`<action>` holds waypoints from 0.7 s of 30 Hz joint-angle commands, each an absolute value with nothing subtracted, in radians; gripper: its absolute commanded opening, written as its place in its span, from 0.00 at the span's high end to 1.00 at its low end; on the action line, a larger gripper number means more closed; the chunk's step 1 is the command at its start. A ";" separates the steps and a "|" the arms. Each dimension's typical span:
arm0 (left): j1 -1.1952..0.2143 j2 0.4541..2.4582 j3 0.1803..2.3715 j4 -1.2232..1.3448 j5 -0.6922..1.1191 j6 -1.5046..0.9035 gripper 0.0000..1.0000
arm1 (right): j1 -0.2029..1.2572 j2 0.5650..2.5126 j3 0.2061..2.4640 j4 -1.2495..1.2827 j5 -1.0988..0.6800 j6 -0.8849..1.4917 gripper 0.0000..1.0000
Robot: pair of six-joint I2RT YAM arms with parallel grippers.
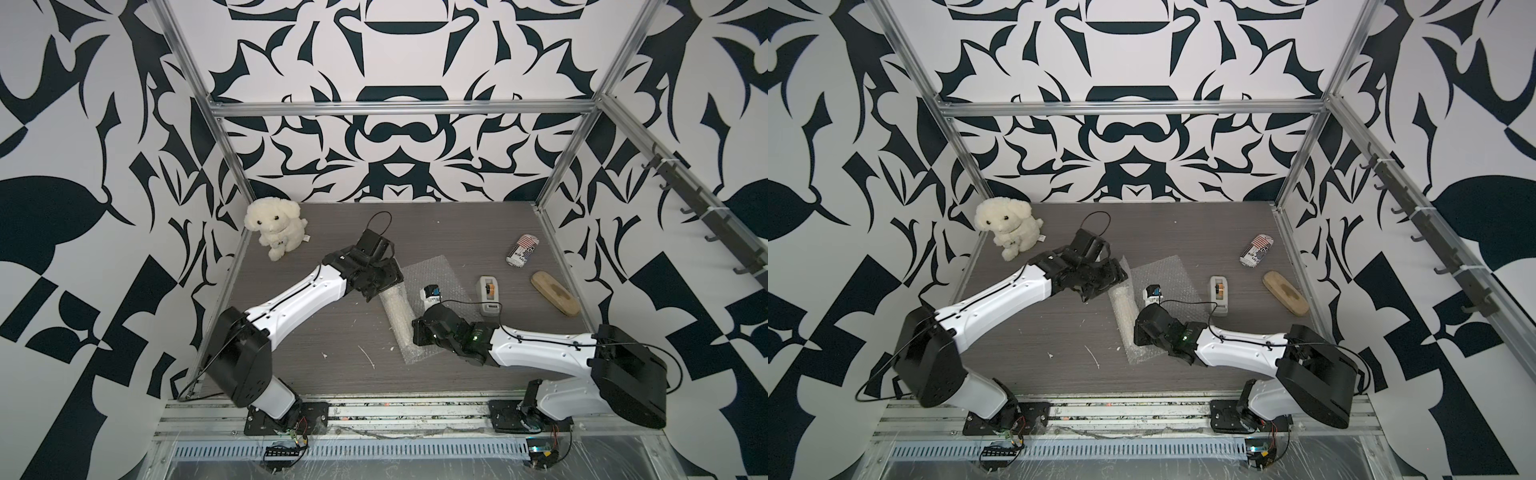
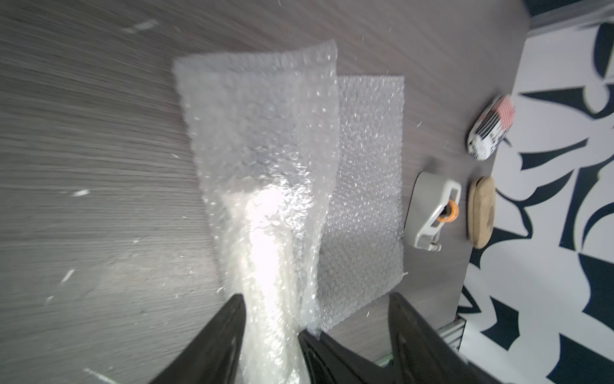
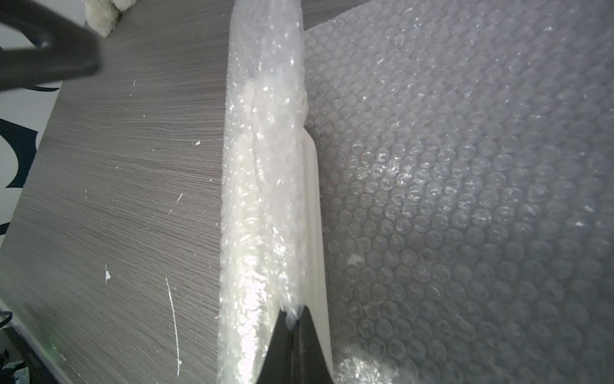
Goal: Wrap vases in bubble wrap
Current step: Wrap the vase in bubble wrap.
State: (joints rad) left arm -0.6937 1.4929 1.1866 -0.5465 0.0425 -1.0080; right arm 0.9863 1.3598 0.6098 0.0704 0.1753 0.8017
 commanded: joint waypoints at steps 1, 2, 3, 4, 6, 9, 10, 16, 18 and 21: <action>-0.694 1.449 1.054 -0.534 -0.030 -1.074 0.30 | 0.954 1.354 0.617 0.049 0.127 0.749 1.00; -0.695 1.450 1.013 -0.488 -0.001 -1.082 0.30 | 0.948 1.356 0.622 0.043 0.118 0.739 1.00; -0.696 1.457 0.987 -0.455 0.028 -1.089 0.30 | 0.944 1.360 0.628 0.036 0.112 0.733 1.00; -0.699 1.471 0.968 -0.425 0.053 -1.094 0.29 | 0.939 1.364 0.634 0.027 0.104 0.727 1.00; -0.712 1.501 0.955 -0.379 0.084 -1.094 0.27 | 0.937 1.371 0.645 0.008 0.094 0.719 1.00; -0.742 1.547 0.958 -0.321 0.083 -1.089 0.22 | 0.934 1.375 0.647 0.000 0.085 0.715 1.00; -0.748 1.561 0.960 -0.303 0.089 -1.086 0.21 | 0.934 1.374 0.646 0.000 0.087 0.714 1.00; -0.753 1.605 0.952 -0.244 0.083 -1.093 0.18 | 0.931 1.367 0.651 -0.007 0.094 0.700 1.00; -0.755 1.617 0.940 -0.221 0.081 -1.100 0.18 | 0.928 1.368 0.650 -0.010 0.091 0.699 1.00; -0.758 1.650 0.936 -0.212 0.077 -1.106 0.19 | 0.923 1.364 0.649 -0.012 0.091 0.694 1.00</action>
